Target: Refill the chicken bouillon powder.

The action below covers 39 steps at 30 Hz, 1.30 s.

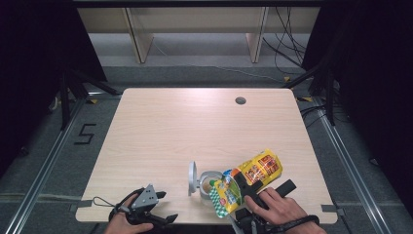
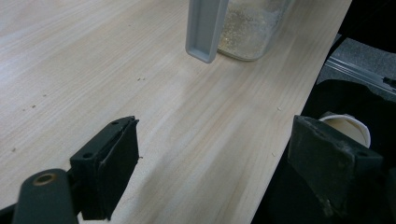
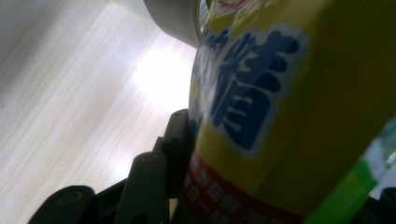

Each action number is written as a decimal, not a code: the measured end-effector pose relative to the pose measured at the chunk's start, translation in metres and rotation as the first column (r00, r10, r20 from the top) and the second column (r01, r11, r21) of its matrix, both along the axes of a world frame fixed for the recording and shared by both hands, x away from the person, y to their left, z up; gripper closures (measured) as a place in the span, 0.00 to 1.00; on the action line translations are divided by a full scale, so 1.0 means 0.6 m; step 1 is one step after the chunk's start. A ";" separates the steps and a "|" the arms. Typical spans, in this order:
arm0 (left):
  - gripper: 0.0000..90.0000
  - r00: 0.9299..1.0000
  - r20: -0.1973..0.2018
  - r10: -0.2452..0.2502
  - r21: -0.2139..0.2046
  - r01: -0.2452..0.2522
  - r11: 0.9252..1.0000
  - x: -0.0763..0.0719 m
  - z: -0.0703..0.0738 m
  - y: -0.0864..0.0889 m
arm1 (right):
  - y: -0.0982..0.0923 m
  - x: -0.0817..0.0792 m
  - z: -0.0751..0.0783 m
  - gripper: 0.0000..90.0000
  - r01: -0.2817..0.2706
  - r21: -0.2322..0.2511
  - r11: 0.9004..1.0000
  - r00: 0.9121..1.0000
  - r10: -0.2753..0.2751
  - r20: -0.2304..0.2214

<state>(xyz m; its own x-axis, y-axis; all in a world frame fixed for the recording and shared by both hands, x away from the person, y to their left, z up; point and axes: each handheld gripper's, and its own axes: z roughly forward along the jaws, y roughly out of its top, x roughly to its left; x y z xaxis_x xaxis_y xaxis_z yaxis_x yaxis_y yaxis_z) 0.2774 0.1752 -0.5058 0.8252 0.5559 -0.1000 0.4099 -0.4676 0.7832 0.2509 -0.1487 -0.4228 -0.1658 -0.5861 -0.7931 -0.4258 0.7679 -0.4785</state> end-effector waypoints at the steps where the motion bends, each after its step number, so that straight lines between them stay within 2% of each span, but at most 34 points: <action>1: 0.17 1.000 0.000 -0.003 0.003 0.003 1.000 0.000 0.000 0.000 | 0.000 0.000 0.000 0.71 0.000 0.000 1.000 1.000 0.000 0.000; 4: 0.17 1.000 0.001 -0.006 0.004 0.006 1.000 0.000 0.000 0.000 | -0.002 -0.001 0.002 0.71 0.002 0.000 1.000 1.000 -0.002 0.002; 5: 0.17 1.000 0.003 -0.007 0.016 0.007 1.000 0.001 0.000 0.000 | -0.002 -0.001 0.003 0.71 0.003 0.002 1.000 1.000 -0.003 0.003; 7: 0.17 1.000 0.000 0.000 -0.001 0.000 1.000 0.000 0.000 0.000 | -0.003 -0.001 0.004 0.71 0.003 -0.003 1.000 1.000 -0.003 0.005; 13: 0.17 1.000 0.001 -0.005 0.006 0.005 1.000 0.000 0.000 0.000 | -0.003 -0.001 0.004 0.71 -0.003 -0.023 1.000 1.000 0.004 0.014; 15: 0.17 1.000 0.014 -0.020 0.015 0.020 1.000 0.002 0.000 0.000 | -0.003 -0.001 0.004 0.71 -0.004 -0.024 1.000 1.000 0.004 0.019; 16: 0.17 0.999 0.015 -0.034 0.023 0.034 0.999 0.003 0.001 0.002 | -0.001 -0.001 0.005 0.71 0.004 -0.041 0.999 1.000 -0.004 0.001; 17: 0.17 0.999 0.015 -0.032 0.023 0.032 0.999 0.003 0.001 0.002 | -0.001 -0.001 0.005 0.71 0.003 -0.046 0.999 1.000 -0.003 -0.001; 18: 0.17 1.000 -0.003 -0.003 0.006 0.003 1.000 0.000 0.000 0.000 | -0.001 -0.001 0.004 0.71 0.001 -0.041 0.999 1.000 -0.001 0.004; 22: 0.17 1.000 0.000 -0.003 0.006 0.003 1.000 0.000 0.000 -0.001 | 0.001 -0.002 0.005 0.71 -0.010 -0.041 0.999 1.000 0.010 0.009; 23: 0.17 1.000 -0.006 -0.010 0.008 0.010 1.000 0.000 0.000 0.000 | 0.001 -0.002 0.005 0.71 -0.015 -0.034 0.999 0.999 0.016 0.030; 24: 0.17 1.000 -0.003 -0.018 0.010 0.018 1.000 0.001 0.001 0.000 | 0.001 -0.002 0.006 0.71 -0.010 -0.049 0.999 1.000 0.011 0.019; 25: 0.17 1.000 -0.008 -0.015 0.010 0.016 1.000 0.002 0.001 0.000 | 0.002 -0.002 0.006 0.71 -0.008 -0.045 0.999 1.000 0.009 0.024; 26: 0.17 1.000 -0.006 0.002 -0.008 -0.002 1.000 0.001 -0.003 -0.002 | 0.001 -0.002 0.006 0.71 -0.011 -0.050 0.999 1.000 0.012 0.019; 28: 0.17 1.000 -0.001 0.002 0.012 -0.002 1.000 0.002 -0.002 0.000 | 0.002 -0.002 0.007 0.71 -0.011 -0.046 0.999 1.000 0.012 0.025; 29: 0.17 1.000 -0.001 0.003 0.010 -0.003 1.000 0.002 -0.002 0.000 | 0.002 -0.002 0.006 0.71 -0.025 -0.049 0.998 0.999 0.027 0.034; 30: 0.17 1.000 -0.008 0.008 -0.008 -0.008 1.000 0.001 -0.002 -0.002 | 0.003 -0.002 0.006 0.72 -0.028 -0.057 0.998 0.999 0.030 0.030; 32: 0.17 1.000 -0.005 -0.011 0.022 0.011 1.000 0.004 0.000 0.002 | 0.003 -0.002 0.006 0.72 -0.021 -0.061 0.998 1.000 0.021 0.009; 33: 0.17 1.000 -0.001 -0.001 0.010 0.001 1.000 0.003 -0.001 0.000 | 0.002 -0.002 0.005 0.72 -0.023 -0.049 0.999 1.000 0.024 0.016; 35: 0.17 1.000 -0.001 0.004 0.010 -0.004 1.000 0.002 -0.001 0.000 | 0.003 -0.003 0.003 0.72 -0.028 -0.059 0.998 0.999 0.029 0.030; 37: 0.17 1.000 0.000 -0.003 0.004 0.003 1.000 0.003 -0.001 0.000 | 0.003 -0.002 0.003 0.72 -0.019 -0.055 0.998 1.000 0.020 0.023; 38: 0.17 1.000 0.001 -0.020 0.027 0.020 0.999 0.004 0.001 0.002 | 0.003 -0.002 0.003 0.72 -0.021 -0.057 0.998 0.999 0.022 0.024; 39: 0.17 1.000 0.015 -0.025 0.023 0.025 0.999 0.005 0.001 0.003 | 0.003 -0.002 0.003 0.72 -0.024 -0.066 0.998 0.999 0.025 0.019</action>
